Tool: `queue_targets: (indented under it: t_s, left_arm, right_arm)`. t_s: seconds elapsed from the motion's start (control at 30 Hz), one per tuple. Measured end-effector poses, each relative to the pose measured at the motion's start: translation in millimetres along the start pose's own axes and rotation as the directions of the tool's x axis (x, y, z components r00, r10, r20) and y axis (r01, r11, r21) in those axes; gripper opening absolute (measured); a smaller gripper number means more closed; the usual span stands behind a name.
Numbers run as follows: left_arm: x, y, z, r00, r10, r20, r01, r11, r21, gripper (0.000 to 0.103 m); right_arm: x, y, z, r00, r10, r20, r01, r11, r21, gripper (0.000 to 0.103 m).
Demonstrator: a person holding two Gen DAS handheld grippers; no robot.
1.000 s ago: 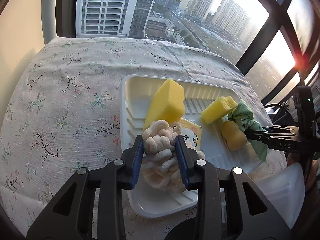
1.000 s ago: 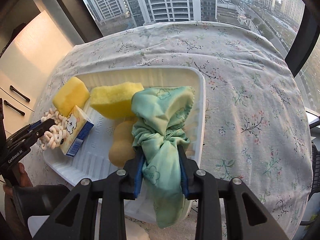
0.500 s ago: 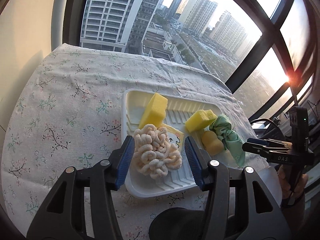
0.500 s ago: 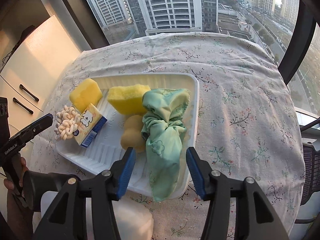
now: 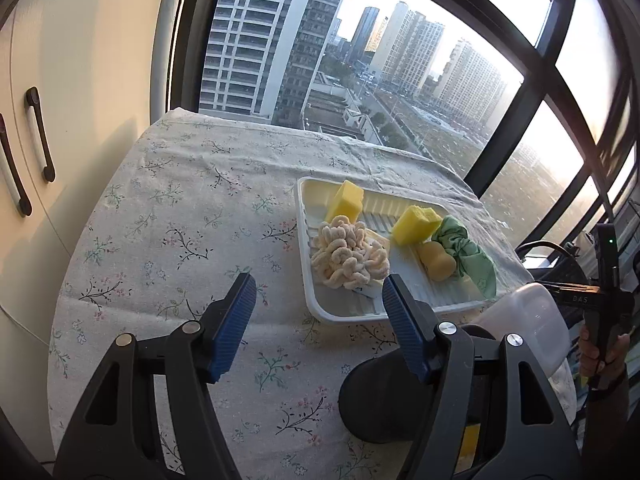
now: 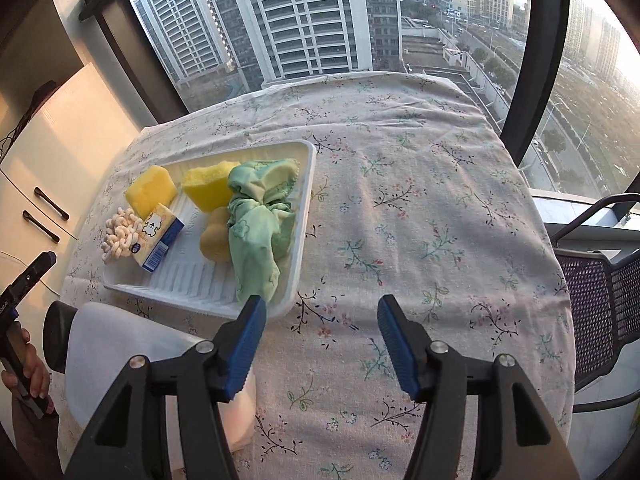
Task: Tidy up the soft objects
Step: 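Move both tools back toward the knitted sleeves on the table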
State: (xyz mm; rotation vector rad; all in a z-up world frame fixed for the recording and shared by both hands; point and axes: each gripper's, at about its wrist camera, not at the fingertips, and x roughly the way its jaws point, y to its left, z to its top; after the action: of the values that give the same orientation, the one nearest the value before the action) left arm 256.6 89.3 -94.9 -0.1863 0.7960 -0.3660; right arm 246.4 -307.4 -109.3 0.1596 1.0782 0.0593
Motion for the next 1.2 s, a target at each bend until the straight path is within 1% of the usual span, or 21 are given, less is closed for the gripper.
queue_targets:
  t_s: [0.2, 0.27, 0.4, 0.5, 0.7, 0.8, 0.93, 1.0, 1.07, 1.13, 1.2]
  left_arm:
    - [-16.0, 3.6, -24.0, 0.999, 0.033, -0.009, -0.032, 0.999, 0.010, 0.064]
    - [-18.2, 3.7, -31.2, 0.999, 0.048, -0.020, -0.047, 0.999, 0.013, 0.064]
    - [-21.9, 5.0, -49.9, 0.998, 0.058, -0.030, -0.057, 0.998, 0.012, 0.064]
    - [-21.7, 3.8, -67.6, 0.997, 0.051, -0.065, -0.050, 0.999, 0.014, 0.064]
    - [-31.5, -7.5, -98.0, 0.995, 0.050, -0.087, -0.045, 0.997, 0.054, 0.064]
    - [-36.6, -12.9, -111.3, 0.993, 0.059, -0.099, -0.052, 0.996, 0.079, 0.064]
    - [-46.8, -17.7, -127.3, 0.992, 0.042, -0.119, -0.032, 0.996, 0.086, 0.064]
    - [-54.7, -20.9, -135.8, 0.992, 0.018, -0.127, -0.007, 0.996, 0.084, 0.064]
    - [-61.6, -22.2, -145.9, 0.989, -0.027, -0.144, 0.037, 0.997, 0.069, 0.064]
    - [-67.0, -25.8, -156.9, 0.982, -0.074, -0.171, 0.085, 0.995, 0.058, 0.064]
    - [-73.5, -33.3, -167.8, 0.978, -0.092, -0.190, 0.108, 0.991, 0.077, 0.064]
  right_arm:
    - [-5.2, -17.0, -31.7, 0.999, -0.041, -0.016, 0.042, 0.999, 0.016, 0.062]
    - [-5.5, -23.8, -41.4, 0.998, -0.057, -0.025, 0.058, 0.998, 0.028, 0.064]
    - [-5.9, -33.6, -58.3, 0.998, -0.042, -0.042, 0.044, 0.998, 0.049, 0.064]
    - [-7.8, -36.6, -70.9, 0.997, -0.053, -0.048, 0.055, 0.997, 0.048, 0.064]
    - [-20.2, -38.7, -100.8, 0.999, -0.031, -0.042, 0.034, 0.998, 0.060, 0.064]
    - [-26.5, -35.7, -116.3, 0.998, -0.040, -0.038, 0.042, 0.998, 0.050, 0.065]
    - [-33.1, -29.6, -135.5, 0.999, -0.037, -0.040, 0.038, 0.999, 0.033, 0.065]
    - [-38.4, -25.8, -144.2, 0.999, -0.036, -0.034, 0.037, 0.999, 0.029, 0.065]
    - [-44.6, -19.4, -154.5, 0.999, -0.028, -0.031, 0.029, 1.000, 0.010, 0.065]
    - [-50.4, -11.5, -164.8, 0.999, -0.028, -0.027, 0.028, 1.000, -0.008, 0.065]
    - [-56.3, -2.6, -175.9, 1.000, -0.015, -0.025, 0.014, 1.000, -0.028, 0.065]
